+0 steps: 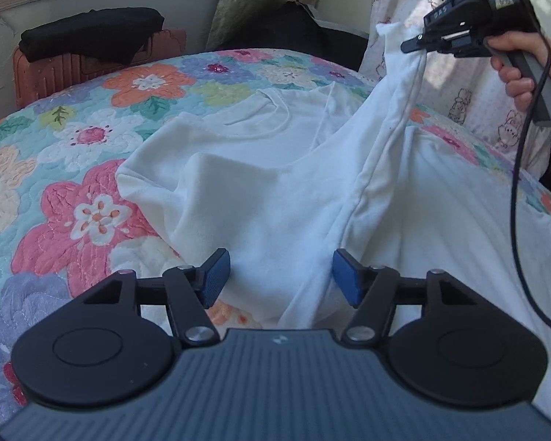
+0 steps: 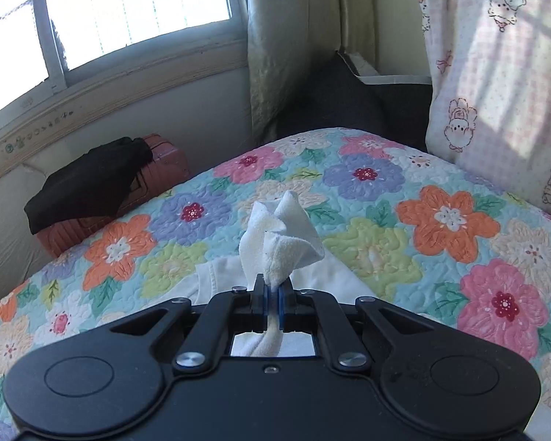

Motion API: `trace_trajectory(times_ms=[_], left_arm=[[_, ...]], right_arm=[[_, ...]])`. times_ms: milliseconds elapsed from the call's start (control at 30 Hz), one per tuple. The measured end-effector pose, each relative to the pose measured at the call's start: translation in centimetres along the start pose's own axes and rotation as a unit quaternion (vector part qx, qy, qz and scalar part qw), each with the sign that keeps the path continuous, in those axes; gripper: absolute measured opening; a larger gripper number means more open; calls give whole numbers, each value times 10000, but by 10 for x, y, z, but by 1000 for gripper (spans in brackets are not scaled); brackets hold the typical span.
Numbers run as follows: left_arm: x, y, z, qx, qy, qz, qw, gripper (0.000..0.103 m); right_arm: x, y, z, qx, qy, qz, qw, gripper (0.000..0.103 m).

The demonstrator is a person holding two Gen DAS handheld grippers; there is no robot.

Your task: Fold clothes

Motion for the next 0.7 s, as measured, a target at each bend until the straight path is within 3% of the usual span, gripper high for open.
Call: trace_trajectory(times_ms=[33, 133, 200, 267, 300, 400, 500, 700], left_arm=[[5, -1, 4, -67, -162, -73, 9998, 52], [4, -2, 11, -50, -313, -112, 9994, 52], [-2, -4, 10, -71, -356, -44, 9993, 52], [-10, -10, 7, -205, -300, 79, 9993, 54], [-16, -14, 4, -283, -213, 142, 9993, 54], [-41, -31, -15, -436, 345, 86, 9984, 55], [-44, -55, -36, -546, 521, -160, 9970, 61], [28, -79, -59, -901, -491, -62, 9947, 61]], right_arm=[[-2, 0, -1, 50, 74, -70, 9999, 8], [-2, 3, -1, 16, 190, -328, 9993, 8], [7, 21, 11, 85, 38, 238, 9997, 30], [16, 42, 26, 170, -149, 918, 9955, 41], [20, 52, 33, 212, -242, 1257, 9916, 41], [19, 67, 60, 603, -368, 1045, 9920, 40], [18, 79, 83, 993, -501, 826, 9904, 45], [27, 86, 98, 1786, -603, 342, 9815, 56]])
Point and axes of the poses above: each gripper's, at about its wrist camera, not at the fingertips, and x roughly the way its jaws point, y to its right, z to its underside, the point moved 5 cm from there along x, roughly the way its jaws point, and after that the axes turned 3 degrees about -z, right-handed, at the moved point
